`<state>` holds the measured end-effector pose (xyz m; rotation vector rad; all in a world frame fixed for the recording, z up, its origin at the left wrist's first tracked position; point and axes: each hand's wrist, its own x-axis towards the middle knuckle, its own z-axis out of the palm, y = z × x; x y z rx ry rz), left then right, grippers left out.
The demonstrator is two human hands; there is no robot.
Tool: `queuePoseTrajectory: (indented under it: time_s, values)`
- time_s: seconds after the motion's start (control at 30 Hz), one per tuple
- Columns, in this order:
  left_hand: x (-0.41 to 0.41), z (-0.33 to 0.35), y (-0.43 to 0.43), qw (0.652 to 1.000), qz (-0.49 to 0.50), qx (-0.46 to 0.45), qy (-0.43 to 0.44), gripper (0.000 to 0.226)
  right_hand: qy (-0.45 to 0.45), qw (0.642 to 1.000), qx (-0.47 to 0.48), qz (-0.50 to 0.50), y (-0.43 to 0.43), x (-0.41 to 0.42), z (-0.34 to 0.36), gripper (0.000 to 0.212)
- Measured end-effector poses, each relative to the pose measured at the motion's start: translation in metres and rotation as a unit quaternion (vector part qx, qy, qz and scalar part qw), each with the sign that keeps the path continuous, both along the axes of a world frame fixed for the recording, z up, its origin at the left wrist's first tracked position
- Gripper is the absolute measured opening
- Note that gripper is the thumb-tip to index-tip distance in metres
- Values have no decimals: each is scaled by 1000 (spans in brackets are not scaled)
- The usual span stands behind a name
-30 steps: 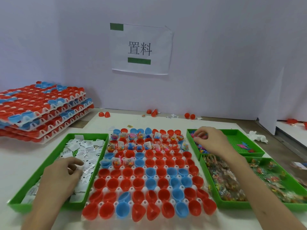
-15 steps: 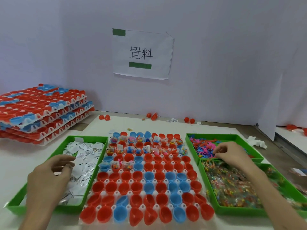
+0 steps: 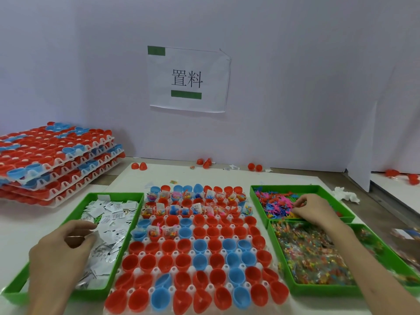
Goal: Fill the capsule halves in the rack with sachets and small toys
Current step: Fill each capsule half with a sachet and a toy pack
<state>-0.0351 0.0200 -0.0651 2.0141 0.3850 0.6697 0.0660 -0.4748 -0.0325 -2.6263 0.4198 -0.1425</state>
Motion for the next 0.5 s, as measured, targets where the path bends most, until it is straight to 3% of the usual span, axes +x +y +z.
queuePoseTrajectory:
  time_s: [0.07, 0.17, 0.5]
  values:
    - [1, -1, 1, 1000, 2, 5, -3, 50, 25, 1000, -10, 12, 2, 1, 2, 18]
    - [3, -3, 2, 1000, -9, 14, -5, 51, 12, 1000, -6, 13, 3, 2, 3, 6]
    - [0, 0, 5, 999, -24, -9, -30, 32, -135, 991, 14, -23, -4, 1, -6, 28]
